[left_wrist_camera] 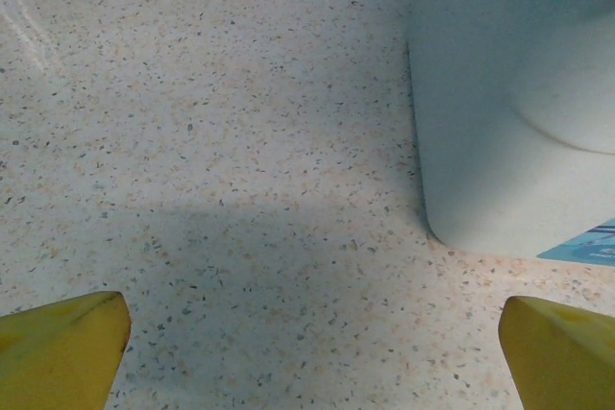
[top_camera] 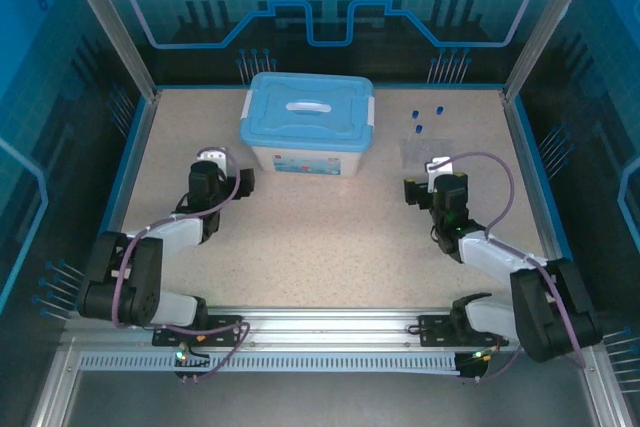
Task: Organize the chemistry lab equipment
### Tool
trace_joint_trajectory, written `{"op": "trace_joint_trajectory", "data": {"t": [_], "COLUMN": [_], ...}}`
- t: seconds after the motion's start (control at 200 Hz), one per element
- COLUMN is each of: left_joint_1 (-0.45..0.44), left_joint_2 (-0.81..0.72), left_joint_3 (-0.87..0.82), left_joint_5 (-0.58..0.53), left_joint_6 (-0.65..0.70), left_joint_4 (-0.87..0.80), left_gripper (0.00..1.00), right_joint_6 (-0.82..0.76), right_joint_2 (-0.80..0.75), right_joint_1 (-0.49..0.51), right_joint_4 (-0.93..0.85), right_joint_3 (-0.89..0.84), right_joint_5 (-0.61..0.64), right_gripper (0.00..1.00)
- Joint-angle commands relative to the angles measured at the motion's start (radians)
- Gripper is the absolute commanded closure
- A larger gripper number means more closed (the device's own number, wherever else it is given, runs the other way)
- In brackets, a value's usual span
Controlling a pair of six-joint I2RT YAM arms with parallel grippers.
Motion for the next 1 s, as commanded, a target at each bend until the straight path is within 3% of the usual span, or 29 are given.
{"op": "trace_joint_trajectory", "data": {"t": [0.0,0.21,0.335,0.585,0.621,0.996], "left_joint_1": [0.027,0.139,0.143,0.141,0.143,0.132], "left_joint_2": [0.019,0.082,0.097,0.154,0.14,0.143], "left_joint_3": [-0.011,-0.049,-0.048,-0.142,-0.142,-0.125], "left_joint_5": [0.077,0.237,0.311,0.334,0.338,0.322], "left_joint_6": [0.049,-0.011,0.011,0.019,0.024,0.035], "left_joint_4": [0.119,0.268,0.285,0.518,0.488,0.463], "left_gripper": [0.01,0.01,0.01,0.01,0.01,0.01], "right_joint_6": [-0.017,-0.002,-0.009,-0.004,-0.012,-0.039], "right_joint_2": [0.051,0.113,0.148,0.293,0.305,0.302], "right_joint_1": [-0.04,-0.126,-0.165,-0.189,-0.187,-0.18], "right_joint_4": [0.155,0.233,0.299,0.503,0.535,0.437], "right_joint_3": [-0.013,0.005,0.0,-0.04,-0.043,0.004], "right_joint_5": [-0.045,-0.168,-0.211,-0.278,-0.281,-0.326], "right_gripper": [0.0,0.0,0.0,0.0,0.0,0.0]}}
